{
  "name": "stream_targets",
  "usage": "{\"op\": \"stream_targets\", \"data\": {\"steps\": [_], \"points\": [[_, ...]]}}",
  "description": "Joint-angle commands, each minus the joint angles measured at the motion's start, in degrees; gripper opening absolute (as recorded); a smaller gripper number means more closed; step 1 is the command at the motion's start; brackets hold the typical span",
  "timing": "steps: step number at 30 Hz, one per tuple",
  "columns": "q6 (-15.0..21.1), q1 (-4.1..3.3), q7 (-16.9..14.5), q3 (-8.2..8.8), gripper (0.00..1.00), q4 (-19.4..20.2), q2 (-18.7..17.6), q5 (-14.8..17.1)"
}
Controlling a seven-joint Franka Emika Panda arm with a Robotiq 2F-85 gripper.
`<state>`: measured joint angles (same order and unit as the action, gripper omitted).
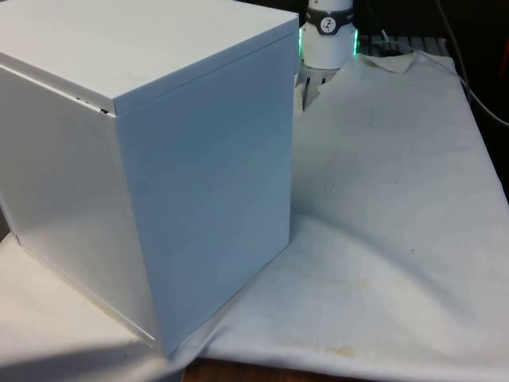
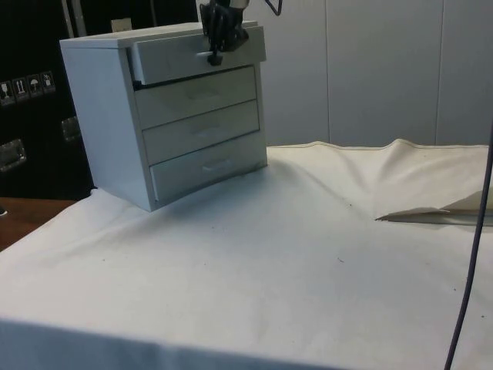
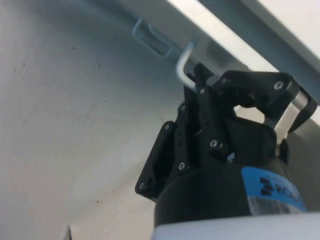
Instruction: Open the drawer, then close it.
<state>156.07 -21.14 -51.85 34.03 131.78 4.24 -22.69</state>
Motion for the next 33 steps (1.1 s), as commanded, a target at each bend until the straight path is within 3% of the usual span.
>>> {"op": "stream_targets", "data": {"steps": [1,4,5,15,21,24,25,31,32,33], "points": [[-0.97,0.0,-0.23,-0.06,0.01,0.0,1.15,0.06],[-0.4,-0.11,0.92,-0.46,0.01,0.97,1.15,-1.32],[-0.11,-0.17,-0.17,-0.11,0.01,0.29,0.11,0.0],[2.92,-0.17,-0.17,0.17,0.01,2.64,-1.26,0.0],[2.58,0.0,0.11,0.06,0.01,3.95,0.86,-1.03],[2.64,-0.29,-0.4,0.0,0.01,4.3,1.26,-0.29],[2.52,0.0,0.17,-0.11,0.01,4.76,1.78,-1.43],[2.52,0.06,0.34,-0.74,0.01,7.05,4.13,-2.29],[2.64,-0.4,-0.46,-0.52,0.01,7.05,3.95,-0.97],[2.58,0.06,0.34,-0.86,0.01,7.45,4.53,-2.35]]}}
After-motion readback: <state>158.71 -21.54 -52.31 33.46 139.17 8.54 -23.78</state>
